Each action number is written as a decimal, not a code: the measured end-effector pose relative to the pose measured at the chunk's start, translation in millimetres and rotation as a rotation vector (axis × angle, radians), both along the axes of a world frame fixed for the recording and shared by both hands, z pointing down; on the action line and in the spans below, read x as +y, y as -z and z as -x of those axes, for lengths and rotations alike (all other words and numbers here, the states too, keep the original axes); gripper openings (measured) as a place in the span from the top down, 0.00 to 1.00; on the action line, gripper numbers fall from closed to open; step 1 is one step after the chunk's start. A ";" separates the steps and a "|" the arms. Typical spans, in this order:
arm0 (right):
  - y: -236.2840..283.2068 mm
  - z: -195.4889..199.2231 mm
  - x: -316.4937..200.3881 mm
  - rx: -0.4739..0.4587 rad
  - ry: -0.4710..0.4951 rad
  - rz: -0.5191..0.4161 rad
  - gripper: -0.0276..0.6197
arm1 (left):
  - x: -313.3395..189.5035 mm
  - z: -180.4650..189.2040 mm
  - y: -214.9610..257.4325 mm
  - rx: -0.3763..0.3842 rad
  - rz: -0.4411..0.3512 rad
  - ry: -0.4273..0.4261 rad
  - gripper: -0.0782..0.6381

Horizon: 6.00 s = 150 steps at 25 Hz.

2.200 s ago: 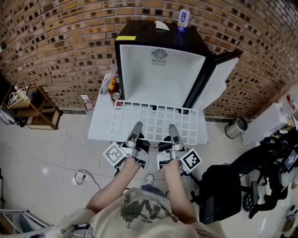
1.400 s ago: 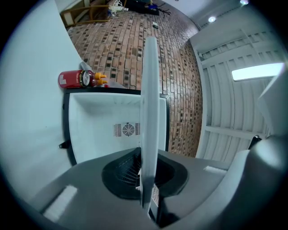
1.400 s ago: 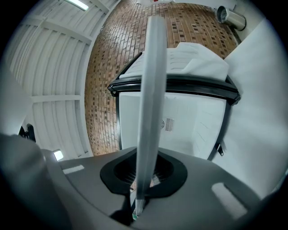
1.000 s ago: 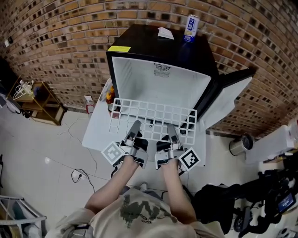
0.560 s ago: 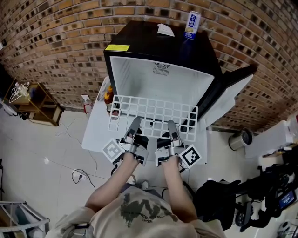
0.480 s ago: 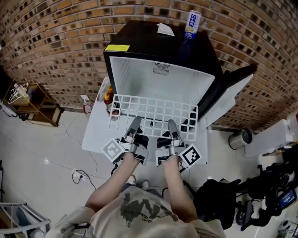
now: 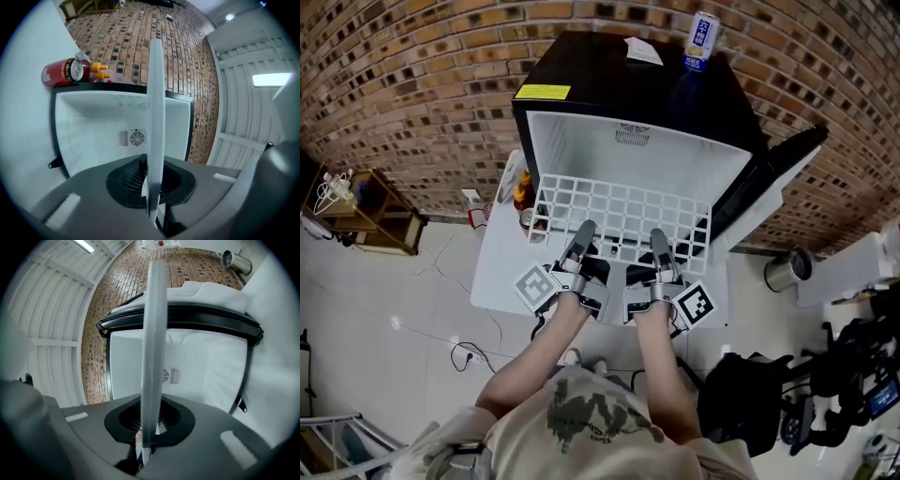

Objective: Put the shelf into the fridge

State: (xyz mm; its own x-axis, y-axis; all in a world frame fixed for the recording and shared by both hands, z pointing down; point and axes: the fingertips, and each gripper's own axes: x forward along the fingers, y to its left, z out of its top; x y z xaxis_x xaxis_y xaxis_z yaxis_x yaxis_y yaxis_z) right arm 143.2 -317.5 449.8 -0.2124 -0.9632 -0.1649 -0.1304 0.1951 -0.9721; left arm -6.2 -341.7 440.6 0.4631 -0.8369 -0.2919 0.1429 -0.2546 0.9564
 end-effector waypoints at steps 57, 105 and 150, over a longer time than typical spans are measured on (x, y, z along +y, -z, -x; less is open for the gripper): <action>11.0 -6.7 -27.5 -0.025 0.014 0.059 0.91 | -23.4 -7.5 10.2 -0.044 0.004 -0.014 0.87; 25.7 -24.6 -128.2 0.047 -0.081 0.031 0.88 | -133.4 -18.3 16.8 -0.169 -0.024 0.027 0.83; 27.6 -21.4 -93.1 0.032 -0.093 0.001 0.87 | -96.1 -10.6 16.1 -0.123 -0.046 0.068 0.80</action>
State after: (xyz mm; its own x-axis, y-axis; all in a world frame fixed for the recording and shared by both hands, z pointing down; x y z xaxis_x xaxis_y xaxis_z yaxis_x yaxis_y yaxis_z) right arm 164.6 -410.6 422.2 -0.1275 -0.9791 -0.1582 -0.1784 0.1795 -0.9674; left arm 4.4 -437.9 424.5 0.4403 -0.8546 -0.2752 0.0065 -0.3035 0.9528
